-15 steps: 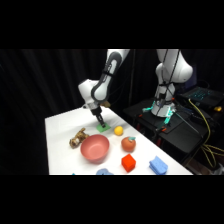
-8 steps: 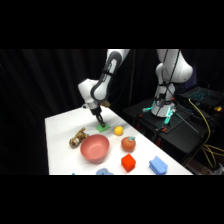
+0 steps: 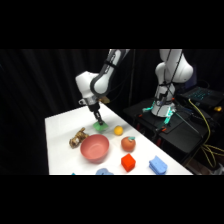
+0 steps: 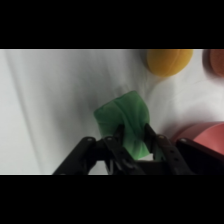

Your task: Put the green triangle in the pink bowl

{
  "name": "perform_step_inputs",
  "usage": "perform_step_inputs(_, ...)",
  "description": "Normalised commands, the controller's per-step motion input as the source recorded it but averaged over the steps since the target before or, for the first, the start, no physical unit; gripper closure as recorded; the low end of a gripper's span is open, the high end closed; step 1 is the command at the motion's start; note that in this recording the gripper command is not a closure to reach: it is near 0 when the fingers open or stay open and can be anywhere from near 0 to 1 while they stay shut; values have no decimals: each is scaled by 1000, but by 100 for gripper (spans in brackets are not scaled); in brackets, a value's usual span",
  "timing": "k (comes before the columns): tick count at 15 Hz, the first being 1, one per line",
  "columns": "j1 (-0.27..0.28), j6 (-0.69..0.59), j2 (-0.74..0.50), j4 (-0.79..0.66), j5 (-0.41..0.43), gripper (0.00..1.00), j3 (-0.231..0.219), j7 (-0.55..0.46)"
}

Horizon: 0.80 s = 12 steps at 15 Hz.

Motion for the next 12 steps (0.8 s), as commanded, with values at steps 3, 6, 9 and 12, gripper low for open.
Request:
perform_step_inputs(3,248,-171,-426,-126,-263,92,-91,254)
perform_step_inputs(6,274,-230,-293,12,-324,91,-60,273)
perform_step_inputs(9,255,-255,-115,141,-303,90,7,217)
perform_step_inputs(12,187,-257,52,265,-245,90,44,120)
